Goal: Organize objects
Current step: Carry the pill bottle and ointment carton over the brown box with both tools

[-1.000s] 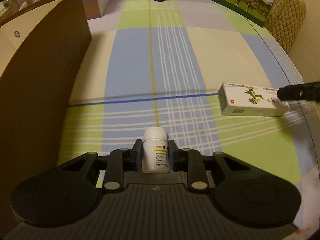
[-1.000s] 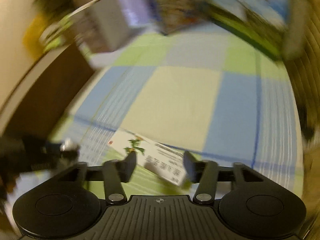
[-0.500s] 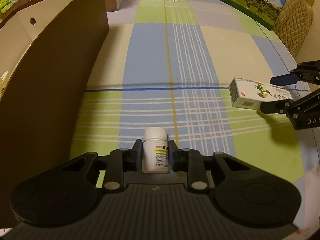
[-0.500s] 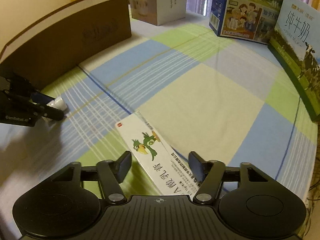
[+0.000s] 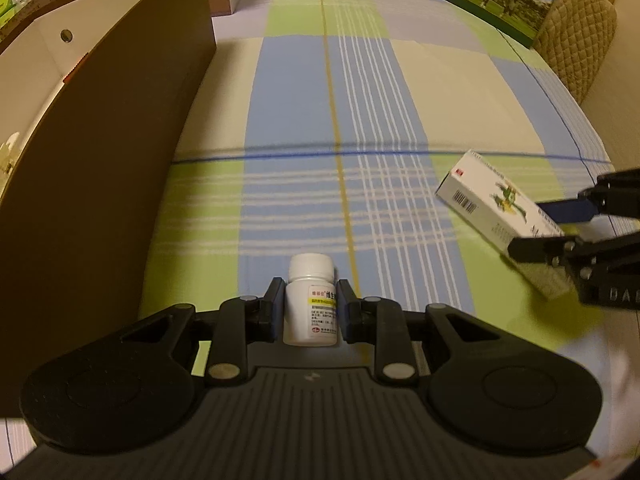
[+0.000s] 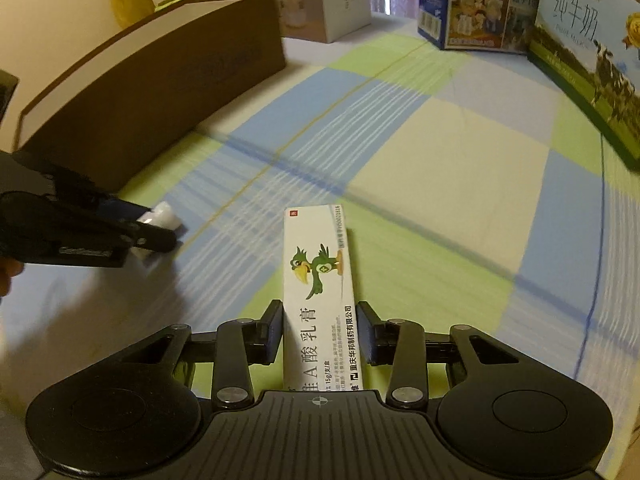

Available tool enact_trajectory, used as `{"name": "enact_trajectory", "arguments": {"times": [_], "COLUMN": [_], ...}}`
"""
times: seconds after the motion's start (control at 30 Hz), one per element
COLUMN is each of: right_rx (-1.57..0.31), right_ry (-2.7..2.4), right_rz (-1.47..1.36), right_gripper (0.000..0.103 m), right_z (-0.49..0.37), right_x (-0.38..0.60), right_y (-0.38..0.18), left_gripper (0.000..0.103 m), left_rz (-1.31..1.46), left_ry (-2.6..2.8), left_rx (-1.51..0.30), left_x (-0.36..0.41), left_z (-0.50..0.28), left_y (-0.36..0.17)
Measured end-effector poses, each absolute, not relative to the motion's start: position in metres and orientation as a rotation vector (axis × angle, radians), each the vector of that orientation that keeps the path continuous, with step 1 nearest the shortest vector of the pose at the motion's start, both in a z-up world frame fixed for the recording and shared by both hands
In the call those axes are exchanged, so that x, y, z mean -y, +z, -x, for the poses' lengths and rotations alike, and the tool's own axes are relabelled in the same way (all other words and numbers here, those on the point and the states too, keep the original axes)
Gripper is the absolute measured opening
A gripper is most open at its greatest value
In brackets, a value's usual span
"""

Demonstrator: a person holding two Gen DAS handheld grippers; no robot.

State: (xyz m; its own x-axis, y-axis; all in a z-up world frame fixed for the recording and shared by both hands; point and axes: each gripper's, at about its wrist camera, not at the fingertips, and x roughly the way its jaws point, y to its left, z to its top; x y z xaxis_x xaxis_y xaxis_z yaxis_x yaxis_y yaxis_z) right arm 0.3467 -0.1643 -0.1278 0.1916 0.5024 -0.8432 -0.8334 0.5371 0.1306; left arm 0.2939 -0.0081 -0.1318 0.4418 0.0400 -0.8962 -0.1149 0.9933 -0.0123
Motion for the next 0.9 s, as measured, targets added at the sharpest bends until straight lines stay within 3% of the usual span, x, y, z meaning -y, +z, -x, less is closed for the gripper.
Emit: {"name": "enact_trajectory", "arguments": {"times": [0.37,0.9], "right_rx": [-1.053,-1.002], "right_ry": [1.044,0.965], "right_rz": [0.393,0.503], "right_gripper": [0.036,0.036], "right_z": [-0.282,-0.267], "right_x": [0.159,0.132], "right_y": [-0.127,-0.138], "left_gripper": [0.023,0.023], "left_rz": [0.089,0.041], "left_ry": [0.086,0.073], "left_rx": [-1.161,-1.177], "left_x": [0.012,0.016], "left_z": [-0.237,-0.231], "left_y": [-0.127,-0.128]}}
